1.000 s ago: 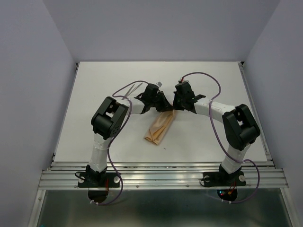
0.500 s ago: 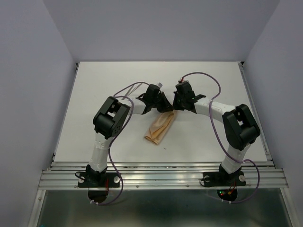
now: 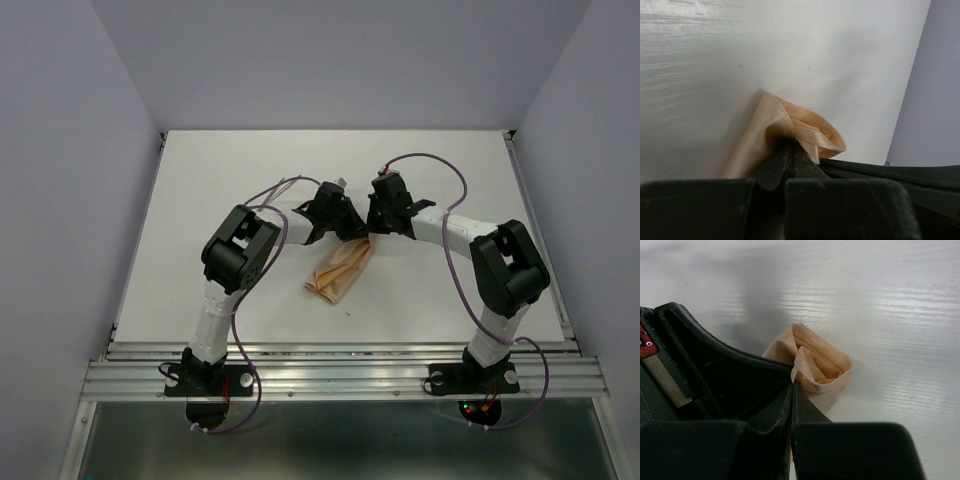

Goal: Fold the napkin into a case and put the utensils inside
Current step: Stuff the top corner of the smaller-rectangle-folded napkin into the folded napkin.

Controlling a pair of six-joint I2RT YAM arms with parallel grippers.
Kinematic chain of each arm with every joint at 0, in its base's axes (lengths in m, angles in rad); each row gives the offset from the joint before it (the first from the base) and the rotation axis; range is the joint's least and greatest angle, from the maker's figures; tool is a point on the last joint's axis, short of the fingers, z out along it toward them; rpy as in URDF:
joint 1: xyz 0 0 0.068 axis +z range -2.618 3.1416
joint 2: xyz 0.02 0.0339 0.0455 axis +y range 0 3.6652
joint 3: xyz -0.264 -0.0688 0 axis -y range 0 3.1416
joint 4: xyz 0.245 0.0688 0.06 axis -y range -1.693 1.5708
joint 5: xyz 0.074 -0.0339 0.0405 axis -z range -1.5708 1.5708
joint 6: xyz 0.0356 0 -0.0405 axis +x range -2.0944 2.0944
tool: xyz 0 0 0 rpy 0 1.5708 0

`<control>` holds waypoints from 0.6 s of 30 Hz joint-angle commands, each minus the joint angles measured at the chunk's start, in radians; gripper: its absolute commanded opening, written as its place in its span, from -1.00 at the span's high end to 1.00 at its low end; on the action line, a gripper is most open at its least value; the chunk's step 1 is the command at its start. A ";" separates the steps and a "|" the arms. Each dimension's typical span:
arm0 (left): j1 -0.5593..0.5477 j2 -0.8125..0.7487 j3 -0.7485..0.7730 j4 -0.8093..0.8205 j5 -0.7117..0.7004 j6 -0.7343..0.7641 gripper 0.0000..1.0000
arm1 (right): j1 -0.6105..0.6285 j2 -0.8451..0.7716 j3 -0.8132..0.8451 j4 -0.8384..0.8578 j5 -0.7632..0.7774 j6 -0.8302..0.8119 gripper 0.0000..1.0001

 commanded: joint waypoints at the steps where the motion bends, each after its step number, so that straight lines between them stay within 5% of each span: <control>1: -0.020 -0.098 -0.013 -0.010 -0.024 0.025 1.00 | 0.012 0.007 0.014 0.062 -0.034 0.028 0.99; 18: 0.026 -0.264 -0.077 -0.220 -0.073 0.143 1.00 | 0.012 0.040 0.035 0.061 -0.032 0.031 0.99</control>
